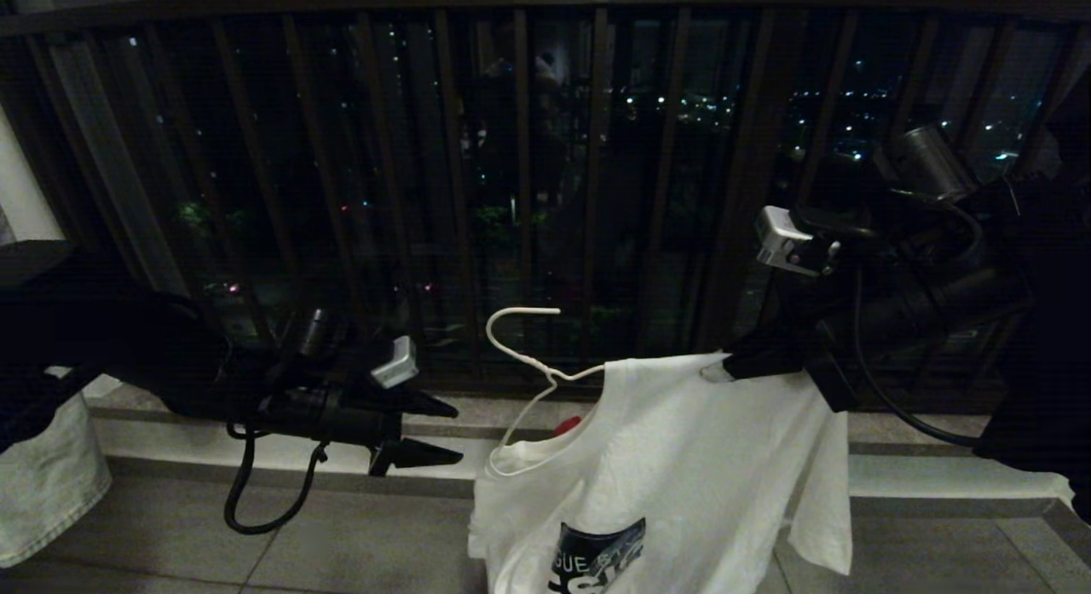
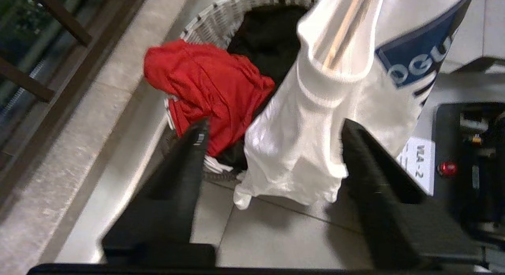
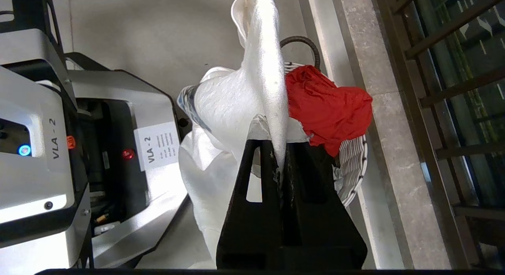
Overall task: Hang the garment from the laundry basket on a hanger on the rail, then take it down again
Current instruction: Hang the clothes rack on the clothesline
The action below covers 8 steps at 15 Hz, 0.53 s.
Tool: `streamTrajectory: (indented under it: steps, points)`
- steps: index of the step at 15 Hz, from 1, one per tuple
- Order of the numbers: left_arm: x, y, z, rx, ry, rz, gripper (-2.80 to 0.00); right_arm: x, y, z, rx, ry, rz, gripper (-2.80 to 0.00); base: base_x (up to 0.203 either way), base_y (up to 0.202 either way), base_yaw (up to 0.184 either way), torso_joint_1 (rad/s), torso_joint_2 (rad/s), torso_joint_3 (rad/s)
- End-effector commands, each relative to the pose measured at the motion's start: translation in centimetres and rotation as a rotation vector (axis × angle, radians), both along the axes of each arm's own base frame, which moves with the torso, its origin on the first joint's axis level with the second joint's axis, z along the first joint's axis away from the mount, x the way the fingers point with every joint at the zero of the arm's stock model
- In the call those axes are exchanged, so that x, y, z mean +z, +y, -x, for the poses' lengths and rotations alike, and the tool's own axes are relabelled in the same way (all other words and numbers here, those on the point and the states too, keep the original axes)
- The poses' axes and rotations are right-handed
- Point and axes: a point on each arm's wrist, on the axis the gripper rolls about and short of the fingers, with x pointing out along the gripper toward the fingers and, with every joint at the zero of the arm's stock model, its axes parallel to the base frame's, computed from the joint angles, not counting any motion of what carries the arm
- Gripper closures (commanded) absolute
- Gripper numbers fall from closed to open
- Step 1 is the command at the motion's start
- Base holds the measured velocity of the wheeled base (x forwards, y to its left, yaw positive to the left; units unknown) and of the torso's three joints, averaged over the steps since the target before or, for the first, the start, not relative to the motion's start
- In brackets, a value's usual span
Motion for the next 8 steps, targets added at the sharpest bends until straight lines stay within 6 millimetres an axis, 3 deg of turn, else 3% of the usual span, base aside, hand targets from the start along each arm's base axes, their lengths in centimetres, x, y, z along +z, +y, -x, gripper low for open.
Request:
streamTrajectory:
  steps: [1, 8]
  points:
    - [-1.5, 0.0, 0.2, -0.016, 0.025, -0.009, -2.80, 0.1, 0.0, 0.1, 0.005, -0.002, -0.001, 0.00, 0.000, 0.000, 0.000, 0.000, 0.00, 0.000]
    - [-2.8, -1.4, 1.0, -0.074, 0.054, -0.016, -2.80, 0.1, 0.0, 0.1, 0.005, -0.005, -0.002, 0.00, 0.000, 0.000, 0.000, 0.000, 0.00, 0.000]
